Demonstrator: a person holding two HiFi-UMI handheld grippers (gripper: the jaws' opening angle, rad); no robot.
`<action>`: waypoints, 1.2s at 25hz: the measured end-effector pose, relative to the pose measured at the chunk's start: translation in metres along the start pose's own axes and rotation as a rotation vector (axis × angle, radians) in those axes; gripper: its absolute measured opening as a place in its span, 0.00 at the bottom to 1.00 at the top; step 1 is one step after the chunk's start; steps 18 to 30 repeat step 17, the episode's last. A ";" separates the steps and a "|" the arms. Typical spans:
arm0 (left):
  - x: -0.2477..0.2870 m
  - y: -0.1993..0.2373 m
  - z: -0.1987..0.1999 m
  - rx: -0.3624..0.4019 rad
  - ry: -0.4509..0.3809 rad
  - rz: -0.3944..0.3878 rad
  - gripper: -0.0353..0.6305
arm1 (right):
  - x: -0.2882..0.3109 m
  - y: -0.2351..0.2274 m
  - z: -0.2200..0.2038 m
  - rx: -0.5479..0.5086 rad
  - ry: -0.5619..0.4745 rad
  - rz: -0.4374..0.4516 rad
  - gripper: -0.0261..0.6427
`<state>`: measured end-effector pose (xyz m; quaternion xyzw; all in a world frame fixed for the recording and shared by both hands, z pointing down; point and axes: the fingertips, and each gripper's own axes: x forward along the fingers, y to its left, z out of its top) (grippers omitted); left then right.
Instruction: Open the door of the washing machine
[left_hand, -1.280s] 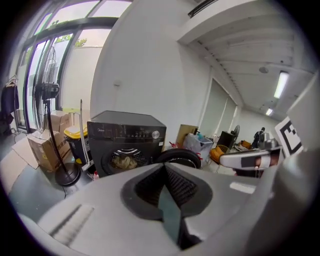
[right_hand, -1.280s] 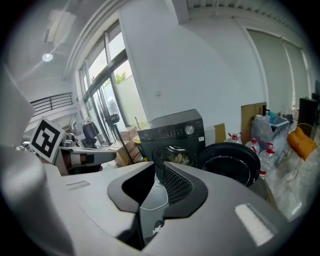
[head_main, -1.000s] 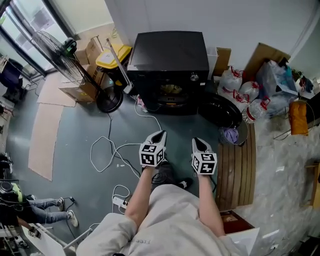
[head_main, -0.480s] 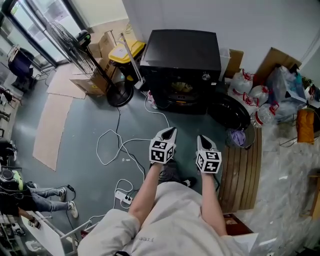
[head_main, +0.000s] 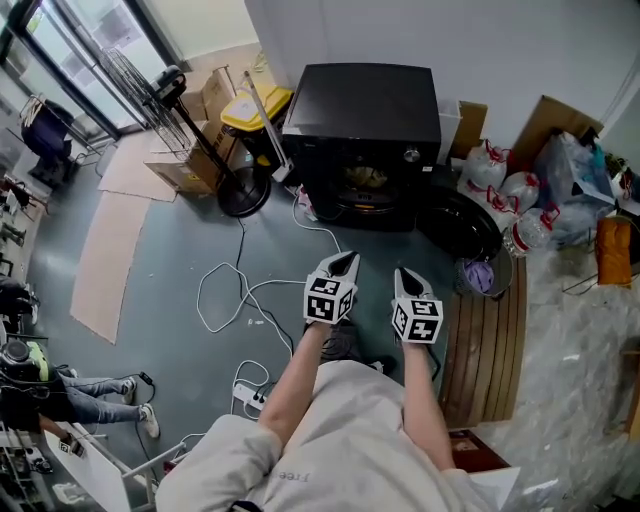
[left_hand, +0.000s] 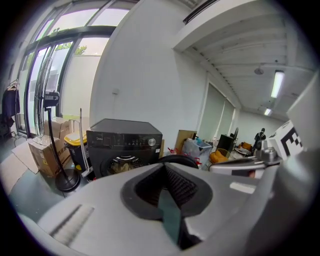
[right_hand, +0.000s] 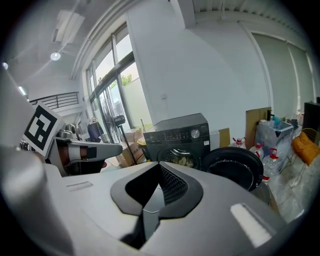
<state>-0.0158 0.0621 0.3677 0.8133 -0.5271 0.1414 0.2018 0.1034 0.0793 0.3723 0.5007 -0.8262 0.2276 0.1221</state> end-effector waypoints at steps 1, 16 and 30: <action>0.000 0.001 0.000 0.000 0.001 0.003 0.14 | 0.000 0.000 0.000 0.002 -0.002 0.001 0.04; 0.002 -0.005 -0.003 0.001 0.016 0.012 0.14 | -0.007 -0.009 -0.002 0.013 -0.006 0.007 0.04; 0.002 -0.005 -0.003 0.001 0.018 0.013 0.14 | -0.007 -0.008 -0.002 0.012 -0.006 0.010 0.04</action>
